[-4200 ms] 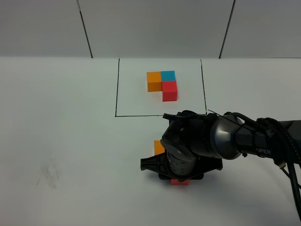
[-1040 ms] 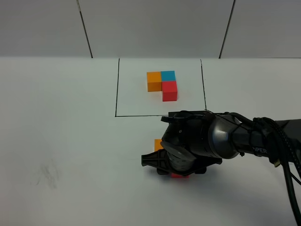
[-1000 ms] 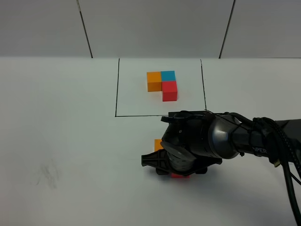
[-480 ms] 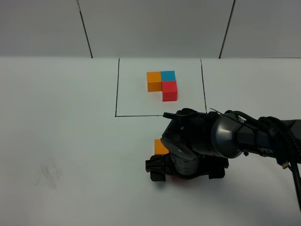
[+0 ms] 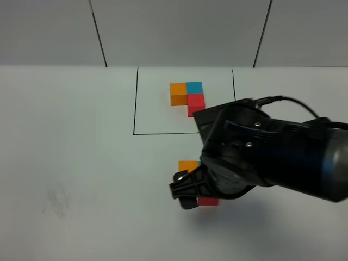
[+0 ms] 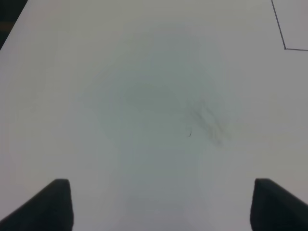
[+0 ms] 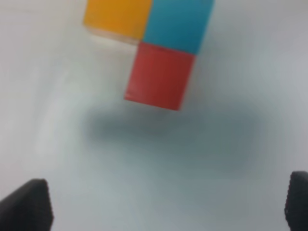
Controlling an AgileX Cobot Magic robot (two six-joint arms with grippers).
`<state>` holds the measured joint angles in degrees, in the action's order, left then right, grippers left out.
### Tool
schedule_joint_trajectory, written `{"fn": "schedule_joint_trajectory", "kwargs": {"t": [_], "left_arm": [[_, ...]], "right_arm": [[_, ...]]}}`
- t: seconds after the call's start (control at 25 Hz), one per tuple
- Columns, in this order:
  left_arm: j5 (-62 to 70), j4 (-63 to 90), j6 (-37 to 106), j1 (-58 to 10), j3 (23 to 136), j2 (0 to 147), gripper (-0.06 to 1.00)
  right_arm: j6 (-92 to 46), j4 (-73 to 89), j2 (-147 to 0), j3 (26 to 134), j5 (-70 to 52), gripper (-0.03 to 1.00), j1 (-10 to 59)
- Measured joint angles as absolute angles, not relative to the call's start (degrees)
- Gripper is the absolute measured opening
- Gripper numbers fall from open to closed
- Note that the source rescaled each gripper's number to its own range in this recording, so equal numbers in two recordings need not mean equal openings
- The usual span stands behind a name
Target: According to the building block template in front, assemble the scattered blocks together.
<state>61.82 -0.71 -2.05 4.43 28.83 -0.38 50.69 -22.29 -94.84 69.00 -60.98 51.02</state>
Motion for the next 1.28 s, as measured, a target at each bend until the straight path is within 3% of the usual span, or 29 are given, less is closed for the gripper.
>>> {"fn": "schedule_joint_trajectory", "kwargs": {"t": [0.2, 0.4, 0.68, 0.88, 1.28], "left_arm": [[61.82, -0.71, -2.05, 4.43, 28.83, -0.38, 0.65], [61.82, -0.71, -2.05, 4.43, 28.83, -0.38, 0.65], [61.82, -0.71, -2.05, 4.43, 28.83, -0.38, 0.65], [61.82, -0.71, -2.05, 4.43, 28.83, -0.38, 0.65], [61.82, -0.71, -2.05, 4.43, 28.83, -0.38, 0.65]], "right_arm": [[50.76, -40.34, -86.46, 69.00, -67.82, 0.98, 47.78], [39.23, -48.66, -77.25, 69.00, -62.58, 0.98, 36.56], [18.98, -45.46, -65.28, 69.00, -53.60, 0.98, 15.20], [4.52, -33.52, -58.07, 69.00, -58.47, 0.98, 3.51], [-7.10, -15.48, -36.33, 63.13, -64.87, 0.98, 3.88]]}}
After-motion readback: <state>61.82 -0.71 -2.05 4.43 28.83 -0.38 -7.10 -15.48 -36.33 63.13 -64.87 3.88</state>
